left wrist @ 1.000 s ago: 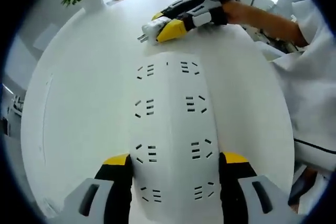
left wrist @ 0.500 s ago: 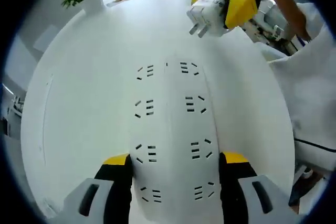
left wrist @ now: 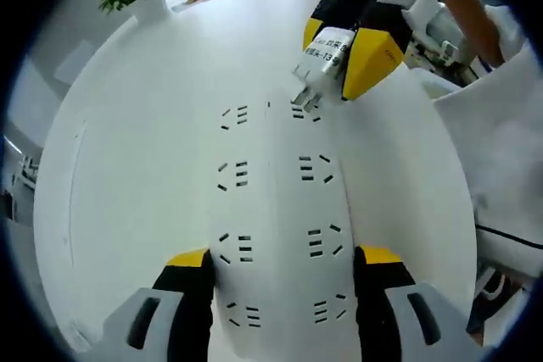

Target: Straighten the power strip on the desk, plug the charger into it

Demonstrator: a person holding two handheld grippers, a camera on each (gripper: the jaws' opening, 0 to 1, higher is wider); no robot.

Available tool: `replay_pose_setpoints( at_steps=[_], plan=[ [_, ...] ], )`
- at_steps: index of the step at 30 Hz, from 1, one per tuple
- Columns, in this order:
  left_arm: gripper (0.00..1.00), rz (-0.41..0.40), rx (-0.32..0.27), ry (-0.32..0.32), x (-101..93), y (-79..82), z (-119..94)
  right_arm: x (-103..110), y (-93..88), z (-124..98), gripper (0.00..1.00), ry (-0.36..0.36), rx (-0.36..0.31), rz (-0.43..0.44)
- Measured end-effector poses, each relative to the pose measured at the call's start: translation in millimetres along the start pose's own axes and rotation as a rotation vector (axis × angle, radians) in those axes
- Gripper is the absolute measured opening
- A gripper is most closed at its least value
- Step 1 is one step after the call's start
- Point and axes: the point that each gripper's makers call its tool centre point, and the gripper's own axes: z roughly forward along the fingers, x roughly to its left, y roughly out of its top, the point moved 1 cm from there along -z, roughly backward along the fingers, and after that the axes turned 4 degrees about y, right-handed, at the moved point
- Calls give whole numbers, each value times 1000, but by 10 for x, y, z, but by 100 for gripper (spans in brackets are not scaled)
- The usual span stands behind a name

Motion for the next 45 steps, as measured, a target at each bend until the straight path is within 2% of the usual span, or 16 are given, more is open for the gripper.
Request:
replay_pose_setpoints(
  at_steps=[4, 9, 13, 17, 19, 20, 21, 22, 31, 37, 39, 40, 41, 42, 43, 45],
  plan=[
    [68, 3, 0, -1, 1, 1, 2, 0, 47, 21, 27, -22, 40, 46],
    [68, 9, -5, -3, -3, 4, 1, 22, 119, 46, 27, -117, 91, 26],
    [68, 14, -7, -4, -6, 8, 1, 16, 209, 65, 27, -149, 84, 55],
    [68, 16, -13, -6, -10, 8, -1, 25, 158, 82, 27, -184, 111, 80],
    [68, 19, -11, -5, -12, 8, 1, 24, 145, 111, 27, -208, 118, 76],
    [68, 19, -10, -6, -4, 10, 6, 16, 197, 96, 27, -229, 100, 40],
    [68, 21, -11, -6, 0, 12, 8, 26, 226, 109, 27, -248, 80, 57],
    [68, 23, -12, -6, -1, 13, 8, 32, 200, 114, 27, -262, 105, 58],
    [69, 35, -28, -13, -12, 20, 8, 1, 258, 130, 26, -303, 138, 59],
    [69, 34, -12, -7, -17, 27, 6, -4, 312, 144, 26, -325, 129, 53],
    [69, 34, -6, -5, -6, 28, 11, 25, 328, 159, 26, -367, 134, -13],
    [68, 34, -5, -5, -7, 29, 11, 54, 277, 230, 26, -370, 137, -9],
    [68, 46, -11, -2, -14, 38, 17, 13, 322, 305, 26, -385, 88, 90],
    [69, 38, -10, -2, -24, 34, 27, 6, 349, 239, 26, -313, 114, -19],
    [69, 38, -16, -2, -33, 30, 34, 9, 354, 269, 26, -308, 69, 65],
    [69, 37, -26, -4, -38, 33, 39, 13, 317, 244, 27, -297, 85, 60]
  ],
)
